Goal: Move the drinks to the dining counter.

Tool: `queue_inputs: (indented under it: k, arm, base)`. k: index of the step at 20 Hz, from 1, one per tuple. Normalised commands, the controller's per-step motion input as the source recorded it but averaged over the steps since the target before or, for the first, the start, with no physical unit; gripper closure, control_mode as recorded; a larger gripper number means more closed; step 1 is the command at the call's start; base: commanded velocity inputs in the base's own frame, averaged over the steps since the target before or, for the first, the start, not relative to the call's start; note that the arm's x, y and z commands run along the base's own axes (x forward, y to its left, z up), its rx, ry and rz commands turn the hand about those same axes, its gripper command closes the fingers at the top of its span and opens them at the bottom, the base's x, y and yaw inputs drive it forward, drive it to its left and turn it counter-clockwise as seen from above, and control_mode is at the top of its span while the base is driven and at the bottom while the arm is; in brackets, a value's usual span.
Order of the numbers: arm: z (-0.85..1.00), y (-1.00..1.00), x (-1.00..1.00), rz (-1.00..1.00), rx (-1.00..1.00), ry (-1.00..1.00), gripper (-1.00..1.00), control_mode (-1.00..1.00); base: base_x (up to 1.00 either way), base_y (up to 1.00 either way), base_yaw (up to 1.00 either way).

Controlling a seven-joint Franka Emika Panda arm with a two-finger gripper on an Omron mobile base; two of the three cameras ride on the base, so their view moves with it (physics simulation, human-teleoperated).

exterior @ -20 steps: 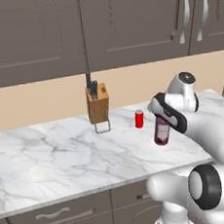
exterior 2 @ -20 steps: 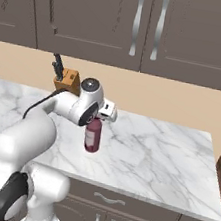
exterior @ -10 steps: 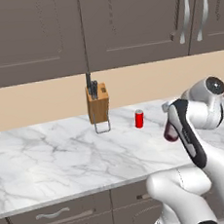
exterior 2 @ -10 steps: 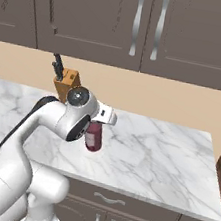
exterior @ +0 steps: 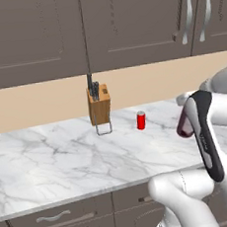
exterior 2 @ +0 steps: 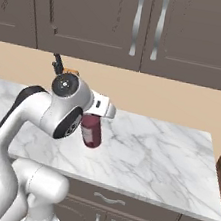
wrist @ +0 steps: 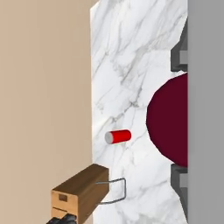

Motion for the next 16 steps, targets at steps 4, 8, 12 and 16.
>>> queue_inputs:
  k: [4,8,12,16]
  arm:
    - [0.56,0.0,-0.54,0.0,0.0,-0.07,1.0,-1.0]
    - [0.62,0.0,-0.51,0.0,0.0,-0.01,1.0,-1.0]
    - [0.57,0.0,-0.51,0.0,-0.01,0.07,1.0,-1.0]
    - [0.7,0.0,-0.46,-0.03,0.0,0.07,1.0,-1.0]
  base:
    - [0.0,0.0,0.0]
    - [0.0,0.0,0.0]
    - [0.0,0.0,0.0]
    - [0.0,0.0,0.0]
